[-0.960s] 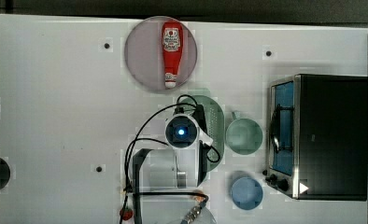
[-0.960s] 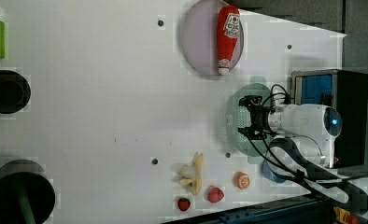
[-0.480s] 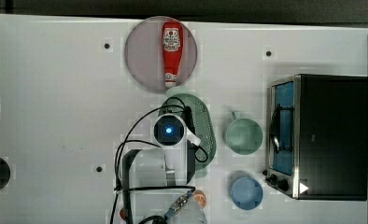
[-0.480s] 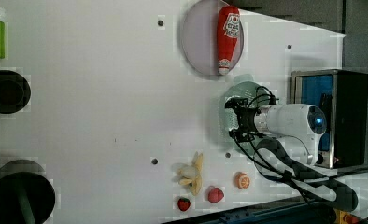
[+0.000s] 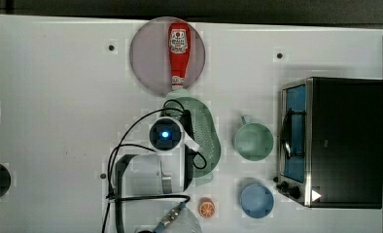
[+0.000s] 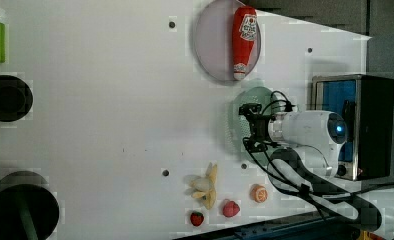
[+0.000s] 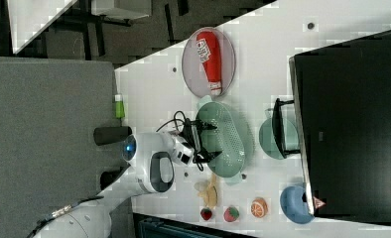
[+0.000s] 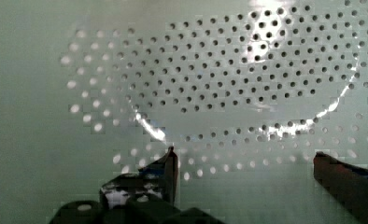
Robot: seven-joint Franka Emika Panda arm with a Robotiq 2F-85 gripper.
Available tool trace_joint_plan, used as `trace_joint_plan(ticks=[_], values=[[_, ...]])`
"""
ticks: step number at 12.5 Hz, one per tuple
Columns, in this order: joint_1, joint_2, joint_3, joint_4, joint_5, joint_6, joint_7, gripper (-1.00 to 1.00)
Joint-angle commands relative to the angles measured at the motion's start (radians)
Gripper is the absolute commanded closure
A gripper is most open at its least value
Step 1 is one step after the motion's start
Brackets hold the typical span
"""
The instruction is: Drag strainer right to left.
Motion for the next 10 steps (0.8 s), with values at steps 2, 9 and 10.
trace_joint_plan(ticks=[2, 9, 10], values=[[0.102, 0.017, 0.003, 0.042, 0.078, -0.061, 0.109, -1.00], [0.251, 0.087, 0.012, 0.159, 0.098, -0.090, 0.367, -1.00], [0.267, 0.098, 0.015, 0.180, 0.098, -0.099, 0.387, -1.00]])
